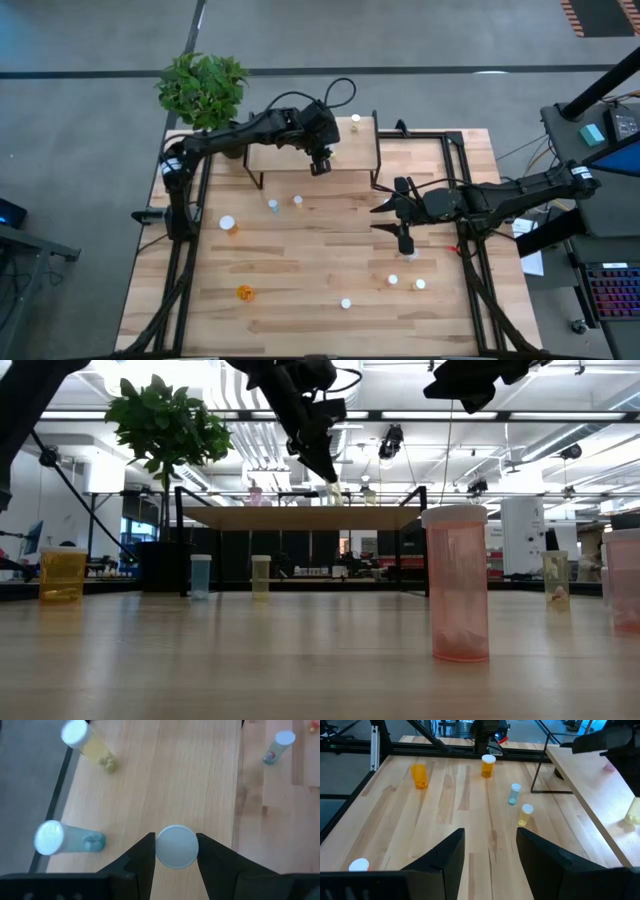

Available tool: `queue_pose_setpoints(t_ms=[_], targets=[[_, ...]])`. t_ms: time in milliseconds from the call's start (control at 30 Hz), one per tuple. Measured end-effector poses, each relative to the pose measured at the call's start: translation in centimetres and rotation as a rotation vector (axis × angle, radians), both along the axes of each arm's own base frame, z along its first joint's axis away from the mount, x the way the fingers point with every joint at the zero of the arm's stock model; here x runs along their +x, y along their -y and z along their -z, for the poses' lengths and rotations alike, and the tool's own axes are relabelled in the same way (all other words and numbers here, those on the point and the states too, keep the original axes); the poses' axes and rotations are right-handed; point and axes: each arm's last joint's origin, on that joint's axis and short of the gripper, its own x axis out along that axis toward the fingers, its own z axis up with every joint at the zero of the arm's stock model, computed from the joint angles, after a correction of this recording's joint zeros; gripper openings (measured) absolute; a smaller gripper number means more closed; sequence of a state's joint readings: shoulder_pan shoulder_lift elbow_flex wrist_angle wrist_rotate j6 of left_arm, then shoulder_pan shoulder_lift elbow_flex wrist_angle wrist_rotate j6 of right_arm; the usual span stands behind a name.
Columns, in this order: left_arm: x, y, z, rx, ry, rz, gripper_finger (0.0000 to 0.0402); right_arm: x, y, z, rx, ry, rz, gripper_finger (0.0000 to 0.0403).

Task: Pick and place medicine bottles onto shelf by color
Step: Put the yellow pill bottle on the shelf

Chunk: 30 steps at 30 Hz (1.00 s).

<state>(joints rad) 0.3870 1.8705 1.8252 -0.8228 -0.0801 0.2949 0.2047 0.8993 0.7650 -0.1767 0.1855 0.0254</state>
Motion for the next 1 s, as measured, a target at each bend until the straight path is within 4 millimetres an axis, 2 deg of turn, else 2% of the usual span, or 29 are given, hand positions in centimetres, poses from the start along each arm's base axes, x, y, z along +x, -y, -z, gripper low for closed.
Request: queue_pose_setpoints(t_ms=[1000], targets=[[0.23, -0.42, 0.03, -0.011, 0.03, 0.021, 0.0121, 0.0, 0.0, 0.0, 0.0, 0.0, 0.0, 0.0169]])
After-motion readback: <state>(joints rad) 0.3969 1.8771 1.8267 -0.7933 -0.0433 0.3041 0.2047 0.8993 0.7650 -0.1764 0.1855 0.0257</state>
